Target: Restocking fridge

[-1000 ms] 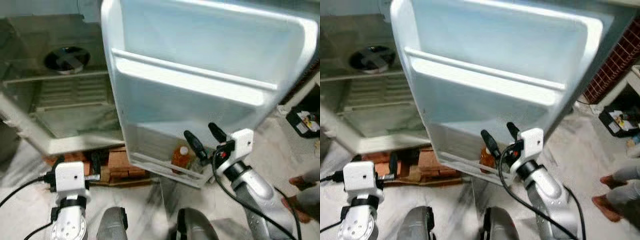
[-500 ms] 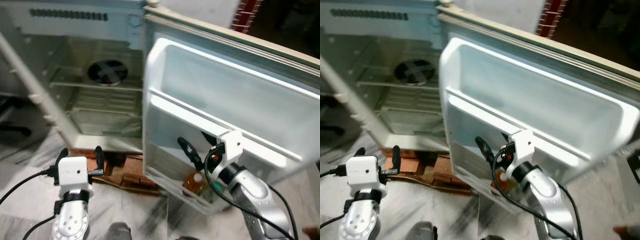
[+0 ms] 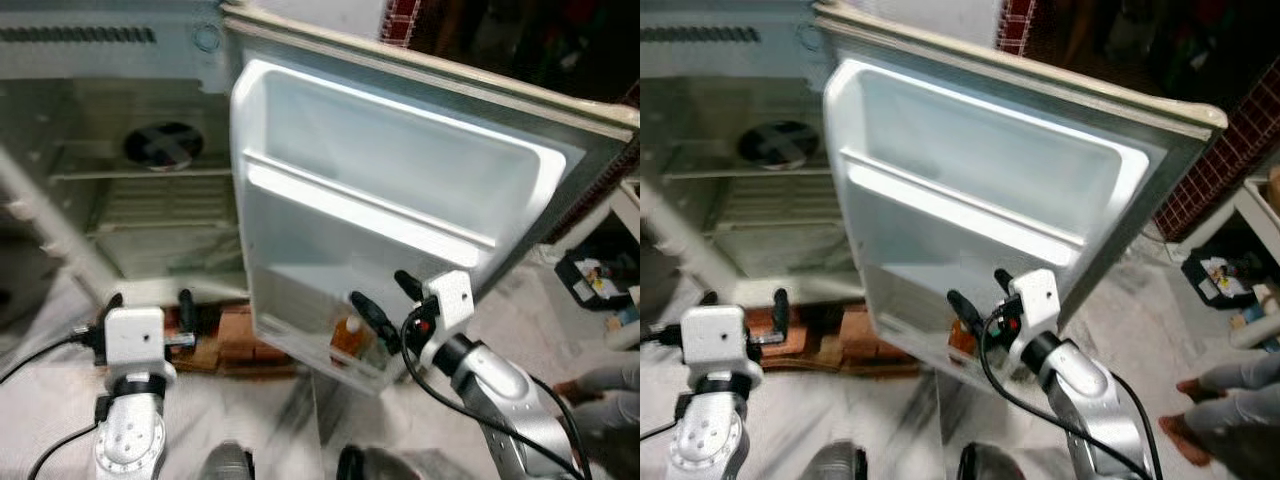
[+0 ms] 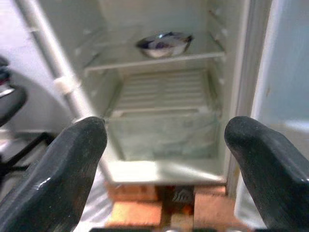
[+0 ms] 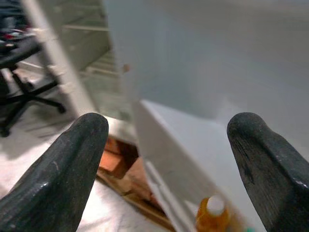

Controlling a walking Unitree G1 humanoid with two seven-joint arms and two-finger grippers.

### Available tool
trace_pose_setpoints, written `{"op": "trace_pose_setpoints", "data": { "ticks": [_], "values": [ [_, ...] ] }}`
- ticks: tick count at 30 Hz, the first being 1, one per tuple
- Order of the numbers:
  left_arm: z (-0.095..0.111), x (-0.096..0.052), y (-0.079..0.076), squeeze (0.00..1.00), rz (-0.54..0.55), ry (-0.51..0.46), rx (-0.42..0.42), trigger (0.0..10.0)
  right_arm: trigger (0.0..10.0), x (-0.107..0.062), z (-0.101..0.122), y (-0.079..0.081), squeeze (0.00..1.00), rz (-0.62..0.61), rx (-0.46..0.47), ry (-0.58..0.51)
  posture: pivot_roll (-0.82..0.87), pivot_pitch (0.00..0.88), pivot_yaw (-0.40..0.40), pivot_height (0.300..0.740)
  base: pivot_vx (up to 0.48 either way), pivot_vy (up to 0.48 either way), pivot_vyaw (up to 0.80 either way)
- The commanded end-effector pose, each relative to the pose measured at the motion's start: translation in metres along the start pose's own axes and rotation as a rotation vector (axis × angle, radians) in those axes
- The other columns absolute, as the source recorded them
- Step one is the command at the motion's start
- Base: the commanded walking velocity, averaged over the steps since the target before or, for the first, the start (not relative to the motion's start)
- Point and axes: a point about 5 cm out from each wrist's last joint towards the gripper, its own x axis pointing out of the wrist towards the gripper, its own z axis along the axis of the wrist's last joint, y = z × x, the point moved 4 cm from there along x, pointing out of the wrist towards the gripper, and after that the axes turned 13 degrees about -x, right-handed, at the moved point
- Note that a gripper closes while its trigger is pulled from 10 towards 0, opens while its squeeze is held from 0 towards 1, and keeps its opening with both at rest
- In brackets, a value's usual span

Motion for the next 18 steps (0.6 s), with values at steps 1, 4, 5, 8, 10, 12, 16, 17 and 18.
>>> {"op": "trace_pose_setpoints", "data": {
  "ticks": [1,4,5,8,10,12,16,17,18],
  "values": [
    [0.002,0.0,-0.005,0.0,-0.011,0.002,0.0,10.0,10.0,-0.004,-0.013,-0.002,0.0,0.019,0.004,0.062,0.09,0.087,-0.048,0.74,-0.364,0.0,0.0],
    [0.004,0.0,-0.004,0.0,-0.004,0.001,-0.004,10.0,10.0,-0.003,-0.013,0.001,0.0,0.044,-0.009,0.073,0.09,0.09,-0.045,0.74,-0.348,0.0,0.0],
    [0.006,0.001,-0.004,0.0,0.001,-0.002,-0.012,10.0,10.0,-0.002,-0.013,0.003,0.0,0.064,-0.019,0.078,0.1,0.097,-0.038,0.74,-0.3,0.0,0.0],
    [0.006,-0.001,0.0,0.0,0.009,0.002,-0.004,10.0,10.0,0.0,-0.014,0.003,0.0,0.07,0.0,0.111,0.1,0.102,-0.032,0.74,-0.1,0.0,0.0],
    [0.005,-0.001,0.001,0.0,0.013,0.007,-0.003,10.0,10.0,0.0,-0.016,0.002,0.0,0.064,-0.037,0.128,0.1,0.1,-0.025,0.74,0.0,0.0,0.0],
    [0.001,-0.003,0.006,0.0,0.021,0.017,-0.005,10.0,10.0,0.003,-0.021,-0.001,0.0,0.032,-0.092,0.153,0.1,0.086,-0.025,0.74,0.0,0.0,0.0],
    [0.002,-0.003,0.005,0.0,0.016,0.001,-0.015,10.0,10.0,0.018,-0.026,-0.008,0.0,0.026,0.002,0.187,0.11,0.056,-0.044,0.74,0.0,0.0,0.0],
    [0.003,-0.002,0.005,0.0,0.019,-0.003,-0.017,10.0,10.0,0.021,-0.019,-0.012,0.0,-0.004,0.035,0.146,0.11,0.056,-0.044,0.74,0.0,0.0,0.0],
    [0.003,-0.002,0.005,0.0,0.019,-0.003,-0.017,10.0,10.0,0.021,-0.019,-0.012,0.0,-0.004,0.035,0.146,0.11,0.056,-0.044,0.74,0.0,0.0,0.0]
  ]
}}
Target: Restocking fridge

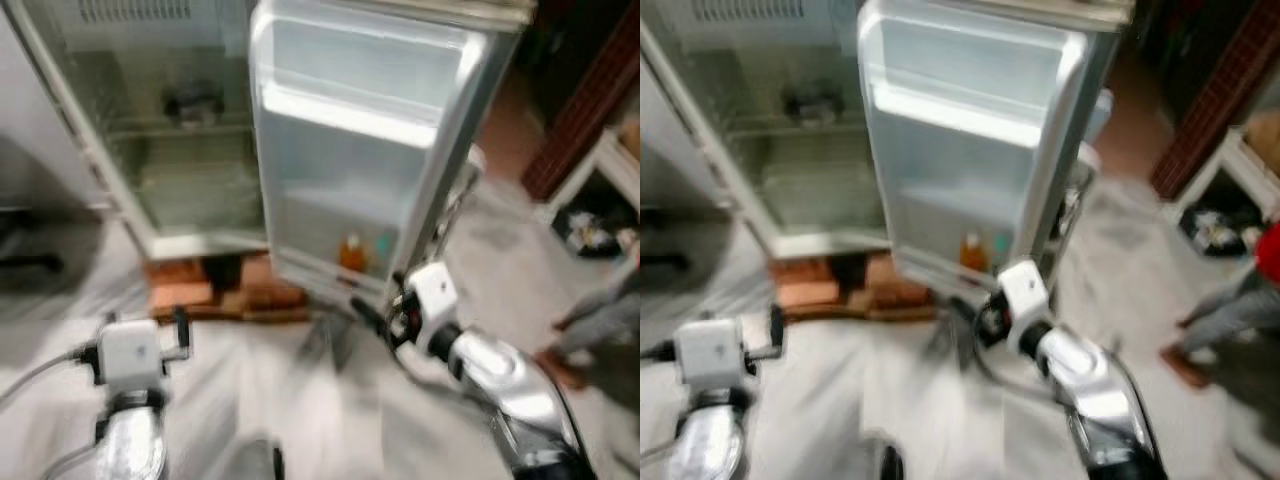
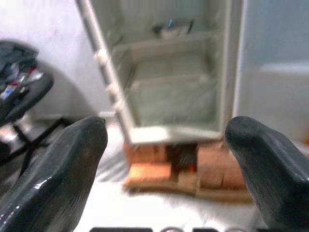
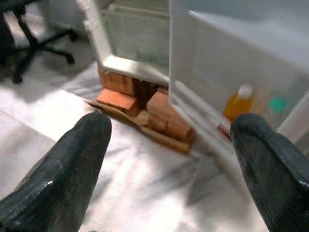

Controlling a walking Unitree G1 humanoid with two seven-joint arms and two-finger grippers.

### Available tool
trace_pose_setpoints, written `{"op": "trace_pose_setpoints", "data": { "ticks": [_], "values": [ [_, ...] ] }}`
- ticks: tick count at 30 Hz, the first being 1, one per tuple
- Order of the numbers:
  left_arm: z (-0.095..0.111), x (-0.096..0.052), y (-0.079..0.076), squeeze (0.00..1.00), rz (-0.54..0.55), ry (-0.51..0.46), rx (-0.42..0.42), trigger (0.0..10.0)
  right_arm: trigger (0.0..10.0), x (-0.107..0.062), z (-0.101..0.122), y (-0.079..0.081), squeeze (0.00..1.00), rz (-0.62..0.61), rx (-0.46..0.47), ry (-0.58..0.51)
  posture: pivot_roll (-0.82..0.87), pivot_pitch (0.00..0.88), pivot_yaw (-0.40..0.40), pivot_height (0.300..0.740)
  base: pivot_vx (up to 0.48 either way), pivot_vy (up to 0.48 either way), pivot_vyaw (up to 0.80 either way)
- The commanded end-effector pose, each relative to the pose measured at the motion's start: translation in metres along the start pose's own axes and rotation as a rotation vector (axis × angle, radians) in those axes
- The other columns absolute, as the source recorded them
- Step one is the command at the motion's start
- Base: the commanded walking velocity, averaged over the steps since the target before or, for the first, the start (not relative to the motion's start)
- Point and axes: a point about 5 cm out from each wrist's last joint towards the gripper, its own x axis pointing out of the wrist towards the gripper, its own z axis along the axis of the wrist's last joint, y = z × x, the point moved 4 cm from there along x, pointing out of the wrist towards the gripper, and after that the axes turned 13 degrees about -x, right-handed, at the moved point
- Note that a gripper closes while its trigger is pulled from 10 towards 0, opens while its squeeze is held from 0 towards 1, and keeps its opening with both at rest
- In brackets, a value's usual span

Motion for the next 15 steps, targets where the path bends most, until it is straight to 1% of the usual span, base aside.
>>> {"op": "trace_pose_setpoints", "data": {
  "ticks": [1,2,3,5,7,8,9,11,13,14,15],
  "values": [
    [0.004,0.003,0.003,0.0,0.024,-0.025,0.007,10.0,10.0,0.009,0.024,-0.013,0.0,-0.099,0.039,-0.1,0.12,0.044,-0.054,0.74,0.0,0.0,0.0],
    [0.005,0.005,0.004,0.0,0.03,-0.031,0.005,10.0,10.0,0.012,0.026,-0.017,0.0,-0.148,0.033,-0.105,0.12,0.044,-0.054,0.74,0.0,0.0,0.0],
    [0.007,0.008,0.003,0.0,0.024,-0.043,0.002,10.0,10.0,0.017,0.029,-0.021,0.0,-0.22,0.052,-0.112,0.12,0.036,-0.058,0.74,0.0,0.0,0.0],
    [0.008,0.011,0.001,0.0,0.008,-0.047,0.001,10.0,10.0,0.019,0.029,-0.022,0.0,-0.268,0.046,-0.116,0.11,0.036,-0.052,0.74,0.0,0.0,0.0],
    [0.009,0.013,-0.001,0.0,-0.006,-0.054,0.002,10.0,10.0,0.02,0.036,-0.022,0.0,-0.317,-0.006,-0.167,0.09,0.047,-0.032,0.74,0.0,0.0,0.0],
    [0.009,0.013,-0.002,0.0,-0.011,-0.054,0.004,10.0,10.0,0.018,0.039,-0.023,0.0,-0.344,-0.031,-0.196,0.08,0.049,-0.026,0.74,0.0,0.0,0.0],
    [0.009,0.013,-0.002,0.0,-0.011,-0.05,0.005,10.0,10.0,0.017,0.04,-0.023,0.0,-0.354,-0.029,-0.21,0.08,0.05,-0.024,0.74,0.0,0.0,0.0],
    [0.003,0.012,0.0,0.0,-0.002,-0.031,0.002,10.0,10.0,0.013,0.034,-0.025,0.0,-0.339,0.005,-0.194,0.07,0.049,-0.019,0.74,0.0,0.0,0.0],
    [0.0,0.011,0.001,0.0,0.008,-0.021,0.003,10.0,10.0,0.008,0.031,-0.029,0.0,-0.359,0.021,-0.195,0.06,0.048,-0.017,0.74,0.0,0.0,0.0],
    [-0.007,0.009,0.006,0.0,0.053,0.001,-0.032,10.0,10.0,0.002,0.022,-0.041,0.0,-0.439,0.03,-0.165,0.05,0.034,-0.016,0.74,0.0,0.0,0.0],
    [-0.009,0.009,0.007,0.0,0.068,0.006,-0.045,10.0,10.0,0.0,0.02,-0.046,0.0,-0.468,0.037,-0.155,0.05,0.034,-0.016,0.74,0.0,0.0,0.0]
  ]
}}
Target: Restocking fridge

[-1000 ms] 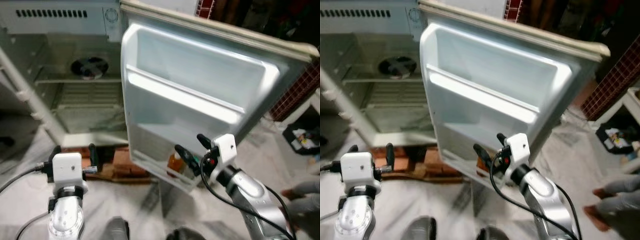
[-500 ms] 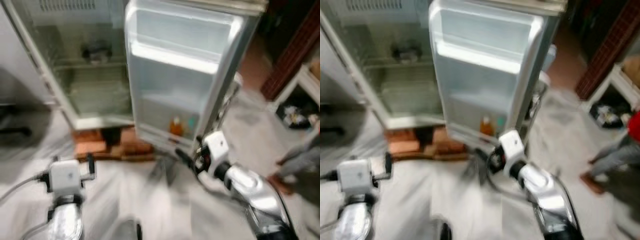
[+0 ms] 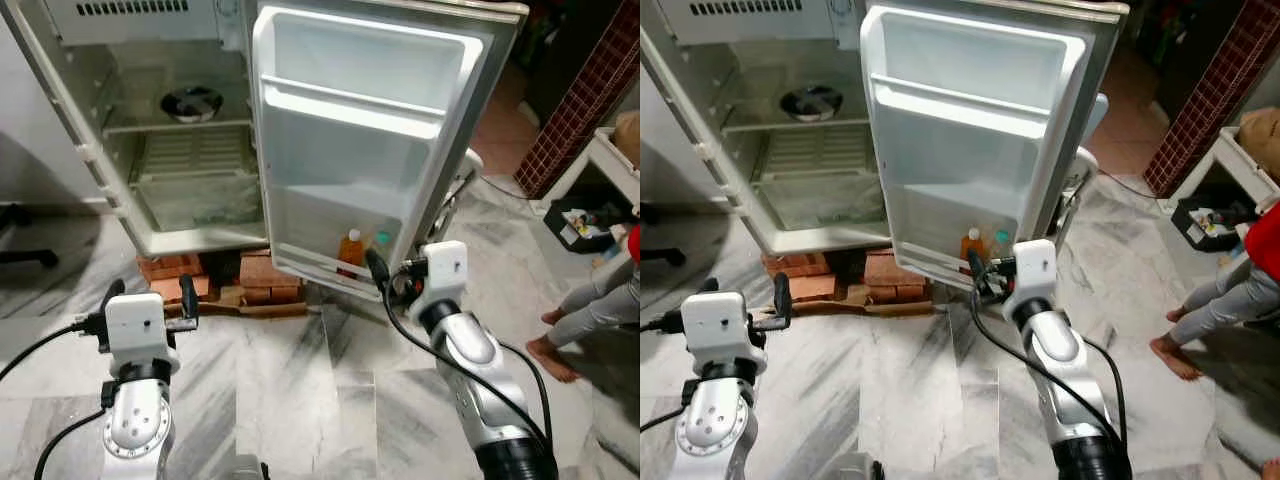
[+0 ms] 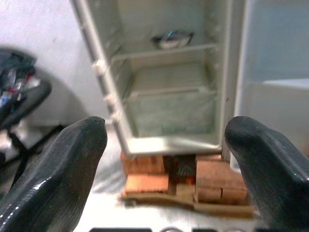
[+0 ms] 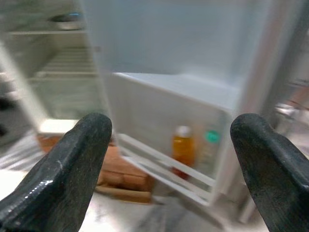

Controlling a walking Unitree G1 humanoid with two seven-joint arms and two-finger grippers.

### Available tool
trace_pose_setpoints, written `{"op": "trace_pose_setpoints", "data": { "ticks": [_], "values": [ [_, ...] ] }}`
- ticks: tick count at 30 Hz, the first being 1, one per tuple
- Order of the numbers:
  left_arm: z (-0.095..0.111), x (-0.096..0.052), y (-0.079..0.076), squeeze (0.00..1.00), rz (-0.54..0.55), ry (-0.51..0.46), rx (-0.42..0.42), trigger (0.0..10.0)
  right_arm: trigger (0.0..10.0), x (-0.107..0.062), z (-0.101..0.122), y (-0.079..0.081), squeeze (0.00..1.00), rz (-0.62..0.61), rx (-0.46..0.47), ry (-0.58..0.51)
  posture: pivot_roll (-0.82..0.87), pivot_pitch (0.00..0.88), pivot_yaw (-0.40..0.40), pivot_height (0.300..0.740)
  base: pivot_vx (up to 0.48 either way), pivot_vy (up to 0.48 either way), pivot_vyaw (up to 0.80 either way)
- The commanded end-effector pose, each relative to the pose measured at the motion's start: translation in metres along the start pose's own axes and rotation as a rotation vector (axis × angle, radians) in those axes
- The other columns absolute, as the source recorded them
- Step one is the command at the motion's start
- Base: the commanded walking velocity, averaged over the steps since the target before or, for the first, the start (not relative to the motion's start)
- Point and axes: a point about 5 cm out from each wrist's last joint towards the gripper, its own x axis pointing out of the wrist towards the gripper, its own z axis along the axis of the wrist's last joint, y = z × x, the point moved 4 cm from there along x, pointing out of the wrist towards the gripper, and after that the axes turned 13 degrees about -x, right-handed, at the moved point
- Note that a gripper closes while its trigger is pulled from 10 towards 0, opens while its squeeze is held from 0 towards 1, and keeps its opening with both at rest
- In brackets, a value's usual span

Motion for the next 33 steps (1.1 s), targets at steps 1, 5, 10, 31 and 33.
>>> {"op": "trace_pose_setpoints", "data": {
  "ticks": [1,5,10,31,33],
  "values": [
    [-0.007,-0.001,0.007,0.0,0.041,0.023,-0.018,10.0,10.0,-0.001,-0.004,-0.02,0.0,-0.106,0.003,0.02,0.04,0.036,-0.018,0.74,0.0,0.0,0.0],
    [-0.003,0.004,0.005,0.0,0.039,-0.009,0.007,10.0,10.0,0.002,-0.006,-0.03,0.0,-0.164,0.009,0.024,0.03,0.033,-0.018,0.74,0.0,0.0,0.0],
    [0.0,0.008,0.006,0.0,0.048,-0.018,0.001,10.0,10.0,0.006,-0.004,-0.031,0.0,-0.192,-0.036,0.03,0.04,0.055,-0.022,0.74,0.0,0.0,0.0],
    [0.001,0.012,-0.002,0.0,-0.013,0.0,-0.03,10.0,10.0,0.019,-0.001,-0.022,0.0,0.057,-0.059,0.075,0.03,0.09,0.007,0.74,0.0,0.0,0.0],
    [0.005,0.014,-0.005,0.0,-0.036,-0.024,-0.025,10.0,10.0,0.021,0.005,-0.022,0.0,0.043,-0.064,0.04,0.04,0.075,-0.017,0.74,0.0,0.0,0.0]
  ]
}}
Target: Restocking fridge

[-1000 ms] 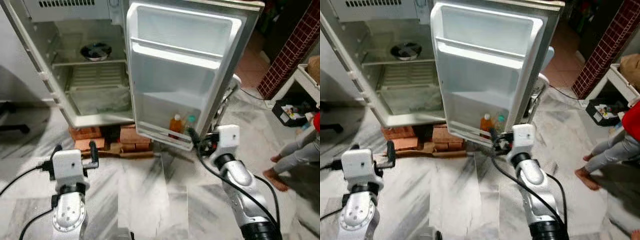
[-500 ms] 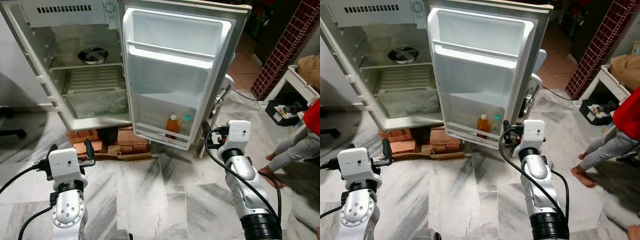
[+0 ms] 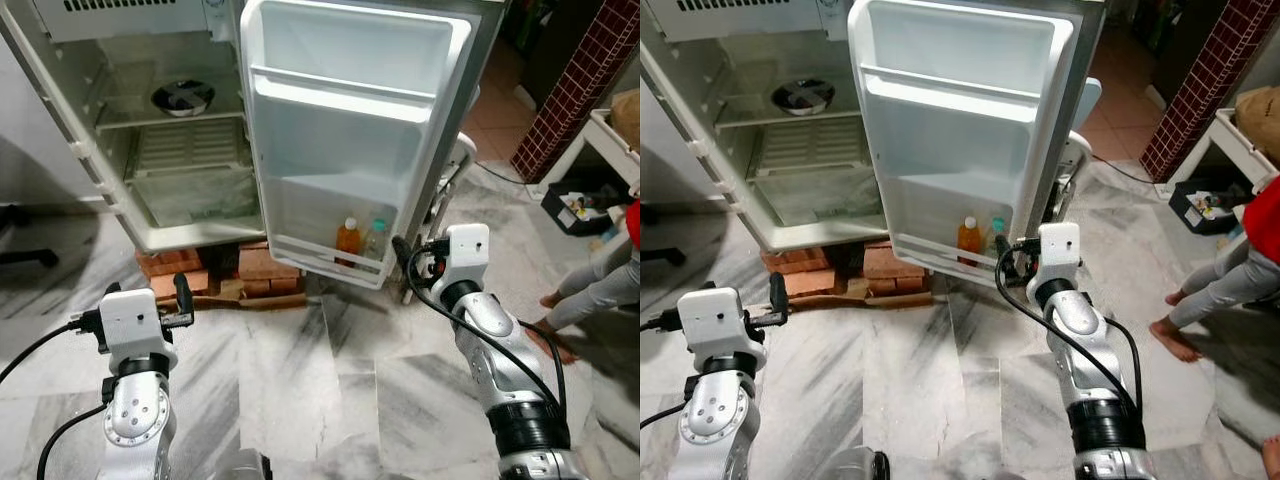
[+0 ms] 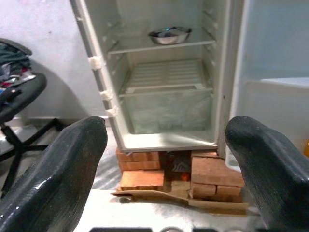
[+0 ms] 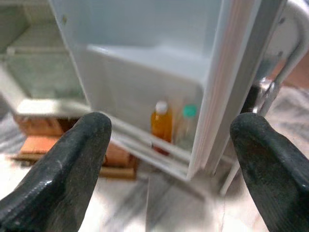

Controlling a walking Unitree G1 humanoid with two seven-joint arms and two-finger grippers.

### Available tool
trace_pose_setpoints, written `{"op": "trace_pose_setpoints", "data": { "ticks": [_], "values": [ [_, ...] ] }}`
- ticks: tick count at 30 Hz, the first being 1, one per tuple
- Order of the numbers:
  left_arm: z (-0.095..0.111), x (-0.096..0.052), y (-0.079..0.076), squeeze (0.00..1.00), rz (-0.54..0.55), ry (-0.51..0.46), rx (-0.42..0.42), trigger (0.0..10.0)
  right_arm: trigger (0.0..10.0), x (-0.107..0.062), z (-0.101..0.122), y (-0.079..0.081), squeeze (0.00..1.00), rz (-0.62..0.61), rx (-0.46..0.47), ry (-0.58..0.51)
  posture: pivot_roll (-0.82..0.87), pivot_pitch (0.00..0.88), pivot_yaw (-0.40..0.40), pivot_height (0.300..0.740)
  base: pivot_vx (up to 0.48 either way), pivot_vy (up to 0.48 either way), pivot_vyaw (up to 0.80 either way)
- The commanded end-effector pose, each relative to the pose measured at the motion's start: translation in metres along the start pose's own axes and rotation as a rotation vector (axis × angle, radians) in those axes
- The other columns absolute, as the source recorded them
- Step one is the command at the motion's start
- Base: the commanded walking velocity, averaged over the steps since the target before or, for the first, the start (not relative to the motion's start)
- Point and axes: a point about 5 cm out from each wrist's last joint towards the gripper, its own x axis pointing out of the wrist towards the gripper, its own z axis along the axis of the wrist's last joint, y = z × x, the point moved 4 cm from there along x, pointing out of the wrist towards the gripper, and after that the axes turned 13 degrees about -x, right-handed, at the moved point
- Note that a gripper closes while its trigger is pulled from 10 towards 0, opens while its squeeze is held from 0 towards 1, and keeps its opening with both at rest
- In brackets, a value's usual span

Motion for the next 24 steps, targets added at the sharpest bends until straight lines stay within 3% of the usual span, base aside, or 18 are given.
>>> {"op": "trace_pose_setpoints", "data": {
  "ticks": [1,6,10,13,16,18,24],
  "values": [
    [0.0,0.002,-0.002,0.0,-0.022,-0.008,0.008,10.0,10.0,0.002,0.011,0.001,0.0,-0.002,-0.008,-0.045,0.04,0.075,-0.017,0.74,0.0,0.0,0.0],
    [0.009,0.007,0.001,0.0,-0.019,-0.046,0.011,10.0,10.0,0.008,0.017,0.012,0.0,-0.115,0.005,-0.088,0.07,0.048,-0.045,0.74,0.214,0.0,0.0],
    [0.01,0.008,0.0,0.0,-0.027,-0.05,0.002,10.0,10.0,0.006,0.015,0.027,0.0,-0.116,0.101,-0.099,0.07,0.051,-0.043,0.74,0.319,0.0,0.0],
    [0.009,0.006,-0.004,0.0,-0.045,-0.054,-0.003,10.0,10.0,0.006,0.012,0.038,0.0,-0.049,0.059,-0.108,0.06,0.062,-0.056,0.74,0.43,0.0,0.0],
    [0.007,0.005,-0.006,0.0,-0.048,-0.044,-0.008,10.0,10.0,0.006,0.009,0.039,0.0,-0.032,0.123,-0.092,0.06,0.065,-0.056,0.74,0.454,0.0,0.0],
    [0.005,0.003,-0.009,0.0,-0.051,-0.039,-0.015,10.0,10.0,0.009,0.013,0.034,0.0,-0.034,0.056,-0.113,0.06,0.073,-0.061,0.74,0.45,0.0,0.0],
    [-0.001,-0.002,-0.01,0.0,-0.046,-0.022,-0.022,10.0,10.0,0.014,0.018,0.021,0.0,-0.072,0.056,-0.13,0.06,0.068,-0.063,0.74,0.451,0.0,0.0]
  ]
}}
